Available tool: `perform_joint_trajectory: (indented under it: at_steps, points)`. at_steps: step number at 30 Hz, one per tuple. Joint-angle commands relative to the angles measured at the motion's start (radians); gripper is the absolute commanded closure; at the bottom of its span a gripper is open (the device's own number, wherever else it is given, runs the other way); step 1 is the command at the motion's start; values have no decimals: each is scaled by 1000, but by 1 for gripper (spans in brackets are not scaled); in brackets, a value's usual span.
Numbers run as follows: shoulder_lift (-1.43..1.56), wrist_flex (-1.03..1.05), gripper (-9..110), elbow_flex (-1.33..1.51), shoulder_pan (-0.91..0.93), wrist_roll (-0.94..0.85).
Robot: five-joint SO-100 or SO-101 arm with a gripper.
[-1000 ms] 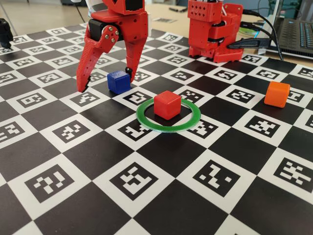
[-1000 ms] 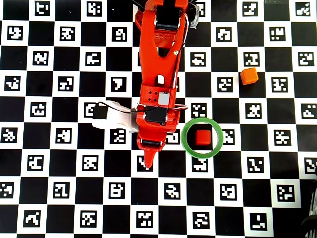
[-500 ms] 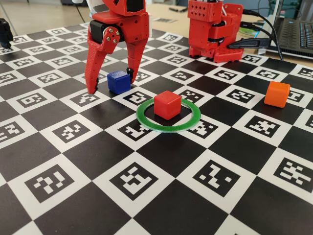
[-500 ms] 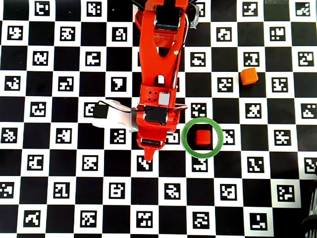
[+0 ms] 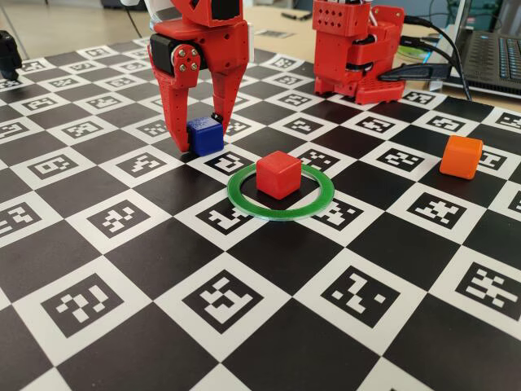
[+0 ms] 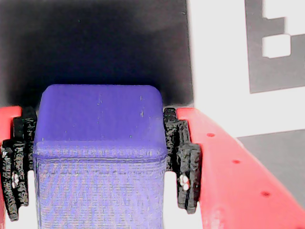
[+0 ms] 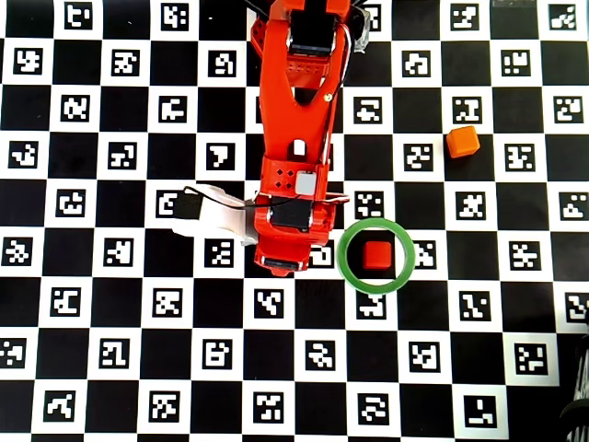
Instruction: Grab the red cube then put it in the green circle then put the blue cube on top and finally the orange cube on top
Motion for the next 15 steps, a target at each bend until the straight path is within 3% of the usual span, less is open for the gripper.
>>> perform_joint_trajectory:
  at_steps: [1, 15]
  points:
    - [63, 61, 92, -97, -5, 9]
    - [98, 532, 93, -551, -25, -3]
